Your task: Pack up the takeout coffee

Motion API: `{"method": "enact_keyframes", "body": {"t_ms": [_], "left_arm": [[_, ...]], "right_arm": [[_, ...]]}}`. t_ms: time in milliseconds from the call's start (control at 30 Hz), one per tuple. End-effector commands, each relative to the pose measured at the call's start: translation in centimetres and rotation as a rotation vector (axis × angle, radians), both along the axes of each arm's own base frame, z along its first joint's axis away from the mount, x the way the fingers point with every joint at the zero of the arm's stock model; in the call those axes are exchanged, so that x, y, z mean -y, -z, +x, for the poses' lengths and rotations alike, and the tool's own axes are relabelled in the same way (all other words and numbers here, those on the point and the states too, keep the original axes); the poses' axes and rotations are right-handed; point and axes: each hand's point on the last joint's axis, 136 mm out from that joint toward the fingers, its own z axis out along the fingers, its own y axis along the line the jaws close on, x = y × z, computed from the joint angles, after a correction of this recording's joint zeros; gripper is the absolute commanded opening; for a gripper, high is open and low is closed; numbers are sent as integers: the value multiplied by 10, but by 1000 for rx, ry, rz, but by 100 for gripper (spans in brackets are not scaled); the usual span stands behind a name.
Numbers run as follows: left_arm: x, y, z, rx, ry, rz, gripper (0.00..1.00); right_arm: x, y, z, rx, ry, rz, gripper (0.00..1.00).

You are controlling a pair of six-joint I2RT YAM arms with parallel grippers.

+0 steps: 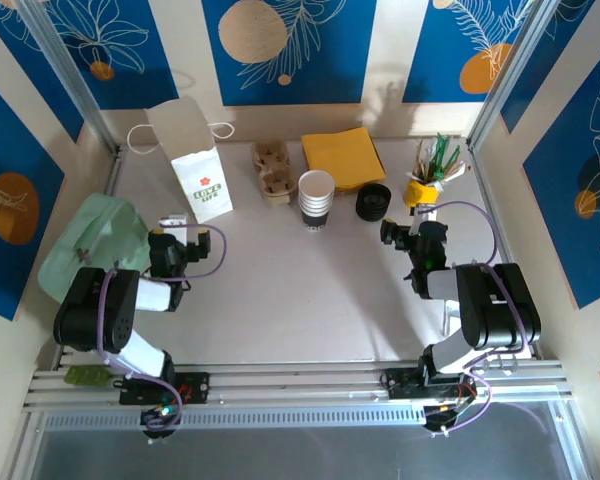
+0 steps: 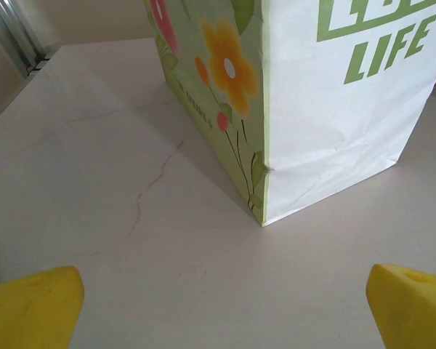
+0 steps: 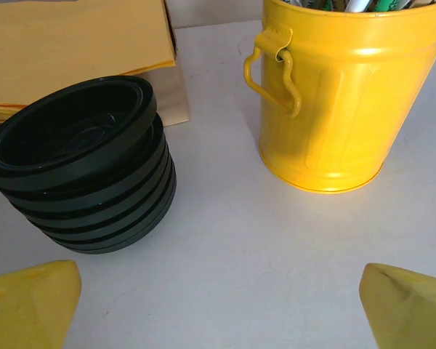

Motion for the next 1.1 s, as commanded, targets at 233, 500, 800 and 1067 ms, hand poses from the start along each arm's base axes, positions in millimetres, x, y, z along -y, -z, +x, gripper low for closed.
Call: {"method": "enact_keyframes", "body": {"t_ms": [233,500,800,1067], "left_arm": [[0,-10,6,40,9,-3,100],[0,-11,6,41,9,-3,99],[0,-11,6,44,9,-2,100],[15,-14,3,58,98,3,99]], "right_arm": [[0,-10,3,37,-5,5,99],[0,-9,3,33,-9,9,99],[-1,-9,3,34,-10,9,99],[-1,-10,2,40,-16,15,99]]}}
